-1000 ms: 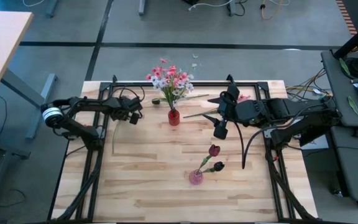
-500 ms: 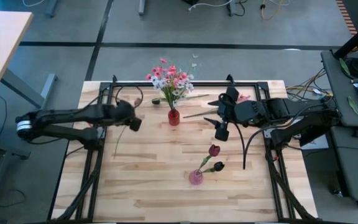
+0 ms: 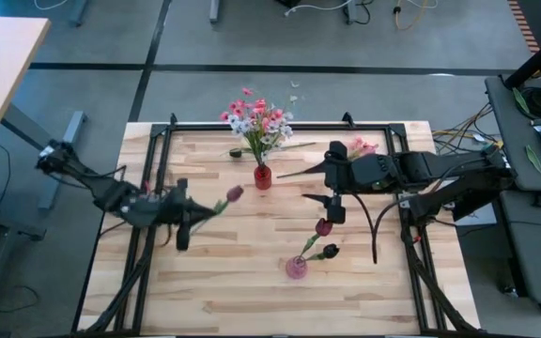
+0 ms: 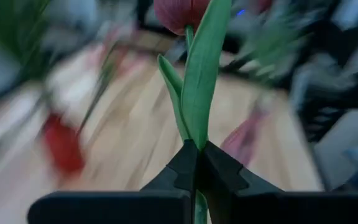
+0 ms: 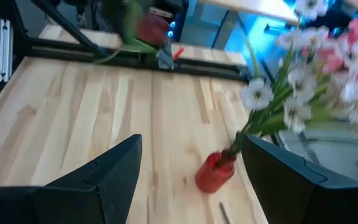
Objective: Sort flowers into vase by color
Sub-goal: Put the purple flower into the purple vase
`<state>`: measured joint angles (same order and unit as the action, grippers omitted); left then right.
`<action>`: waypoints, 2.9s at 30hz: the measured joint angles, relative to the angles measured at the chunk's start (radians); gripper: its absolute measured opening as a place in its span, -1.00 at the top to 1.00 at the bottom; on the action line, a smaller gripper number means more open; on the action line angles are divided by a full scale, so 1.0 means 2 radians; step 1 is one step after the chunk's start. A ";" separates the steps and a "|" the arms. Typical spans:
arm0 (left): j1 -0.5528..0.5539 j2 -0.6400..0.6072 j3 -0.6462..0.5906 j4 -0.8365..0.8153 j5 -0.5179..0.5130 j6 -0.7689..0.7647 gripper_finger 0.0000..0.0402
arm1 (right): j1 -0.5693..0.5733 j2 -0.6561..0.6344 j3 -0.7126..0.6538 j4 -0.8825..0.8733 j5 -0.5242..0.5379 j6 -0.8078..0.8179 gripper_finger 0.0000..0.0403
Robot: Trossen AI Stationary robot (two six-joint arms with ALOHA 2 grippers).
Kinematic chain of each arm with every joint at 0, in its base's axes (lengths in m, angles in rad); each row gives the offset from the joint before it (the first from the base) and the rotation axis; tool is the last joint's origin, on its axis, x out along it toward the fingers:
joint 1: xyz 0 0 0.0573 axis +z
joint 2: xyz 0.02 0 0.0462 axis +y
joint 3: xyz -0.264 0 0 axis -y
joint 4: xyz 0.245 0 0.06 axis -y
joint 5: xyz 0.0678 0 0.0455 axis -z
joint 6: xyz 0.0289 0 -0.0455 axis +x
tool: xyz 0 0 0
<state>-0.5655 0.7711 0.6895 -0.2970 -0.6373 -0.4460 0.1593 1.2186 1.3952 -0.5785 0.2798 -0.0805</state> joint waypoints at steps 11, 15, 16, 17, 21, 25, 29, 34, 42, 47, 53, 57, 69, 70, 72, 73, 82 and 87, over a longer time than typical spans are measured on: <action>0.008 0.159 0.027 0.449 0.033 0.388 1.00 | 0.000 0.018 0.000 0.155 -0.121 -0.039 -0.33; 0.055 0.218 0.087 0.475 0.106 0.402 1.00 | 0.000 0.042 0.008 0.189 -0.141 -0.048 -0.33; 0.064 0.233 0.102 0.467 0.109 0.402 1.00 | 0.000 0.049 0.012 0.195 -0.140 -0.052 -0.33; 0.074 0.250 0.119 0.458 0.110 0.402 1.00 | 0.000 0.056 0.017 0.197 -0.141 -0.056 -0.33; 0.096 0.301 0.174 0.442 0.114 0.410 1.00 | 0.000 0.076 0.030 0.198 -0.164 -0.058 -0.33; 0.097 0.320 0.200 0.446 0.117 0.425 1.00 | 0.000 0.080 0.032 0.197 -0.175 -0.048 -0.31; 0.097 0.323 0.206 0.448 0.123 0.419 1.00 | 0.000 0.078 0.033 0.199 -0.175 -0.047 -0.15; 0.098 0.323 0.205 0.459 0.127 0.413 1.00 | 0.000 0.077 0.033 0.200 -0.176 -0.038 0.34; 0.099 0.323 0.205 0.467 0.103 0.413 0.95 | 0.000 0.078 0.033 0.202 -0.186 -0.061 0.93; 0.099 0.321 0.205 0.459 0.103 0.411 0.75 | 0.000 0.076 0.033 0.202 -0.194 -0.058 0.95; 0.099 0.302 0.208 0.391 0.100 0.397 0.24 | 0.000 0.060 0.033 0.171 -0.179 -0.040 0.95; 0.095 0.274 0.214 0.305 0.072 0.384 -0.09 | 0.000 0.023 0.033 0.112 -0.108 -0.035 0.95; 0.076 0.246 0.155 0.060 0.113 0.174 -0.33 | 0.026 -0.097 -0.048 0.012 0.037 0.062 0.95; 0.072 0.251 0.142 0.081 0.118 0.173 -0.33 | 0.031 -0.104 -0.052 0.006 0.046 0.071 0.95; 0.061 0.265 0.117 0.135 0.118 0.172 -0.33 | 0.042 -0.115 -0.054 0.002 0.056 0.084 0.95; 0.057 0.273 0.104 0.163 0.118 0.175 -0.33 | 0.051 -0.120 -0.054 0.006 0.060 0.086 0.95; 0.051 0.332 0.049 0.329 0.099 0.192 -0.33 | 0.128 -0.110 0.024 0.063 0.098 0.031 0.95; 0.050 0.330 0.058 0.323 0.078 0.197 -0.33 | 0.164 -0.059 0.093 0.085 0.091 -0.036 0.95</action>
<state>-0.4660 1.4312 0.8055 0.3496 -0.4814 -0.0514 0.4864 1.1004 1.5806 -0.4092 0.4624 -0.1526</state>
